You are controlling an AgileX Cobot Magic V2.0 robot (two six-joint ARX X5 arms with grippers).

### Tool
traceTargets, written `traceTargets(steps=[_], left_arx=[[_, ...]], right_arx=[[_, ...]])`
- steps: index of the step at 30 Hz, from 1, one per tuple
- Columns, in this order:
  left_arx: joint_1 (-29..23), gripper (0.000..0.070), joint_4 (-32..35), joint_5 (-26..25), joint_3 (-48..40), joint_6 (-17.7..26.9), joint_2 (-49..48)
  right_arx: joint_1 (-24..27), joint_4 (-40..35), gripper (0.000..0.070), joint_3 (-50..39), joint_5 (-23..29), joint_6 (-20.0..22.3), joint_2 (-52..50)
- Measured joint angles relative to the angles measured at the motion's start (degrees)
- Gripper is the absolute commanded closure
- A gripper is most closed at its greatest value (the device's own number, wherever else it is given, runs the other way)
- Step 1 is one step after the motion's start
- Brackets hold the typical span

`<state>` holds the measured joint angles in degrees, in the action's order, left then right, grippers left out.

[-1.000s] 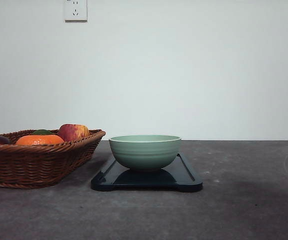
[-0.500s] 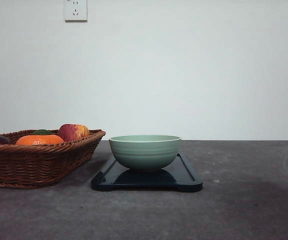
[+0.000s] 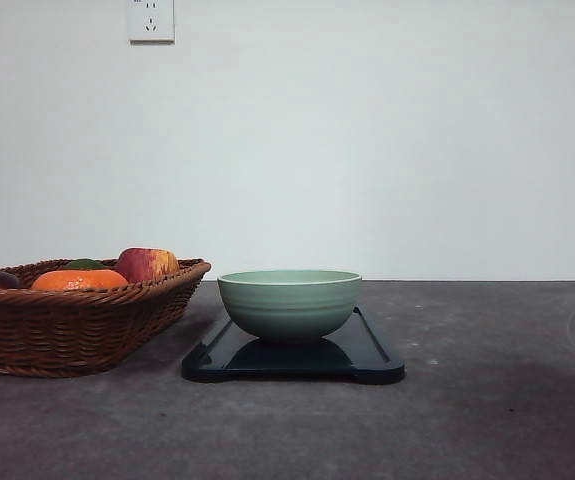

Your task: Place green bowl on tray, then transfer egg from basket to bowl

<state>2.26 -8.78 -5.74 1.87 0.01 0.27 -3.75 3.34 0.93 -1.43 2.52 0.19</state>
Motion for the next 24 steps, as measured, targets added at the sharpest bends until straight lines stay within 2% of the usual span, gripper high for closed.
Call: traceTargets(steps=[24], left_arx=[[0.0, 0.0681, 0.0, 0.0, 0.0, 0.0, 0.0]], right_arx=[[0.0, 0.0, 0.0683, 0.0, 0.0, 0.0, 0.0]])
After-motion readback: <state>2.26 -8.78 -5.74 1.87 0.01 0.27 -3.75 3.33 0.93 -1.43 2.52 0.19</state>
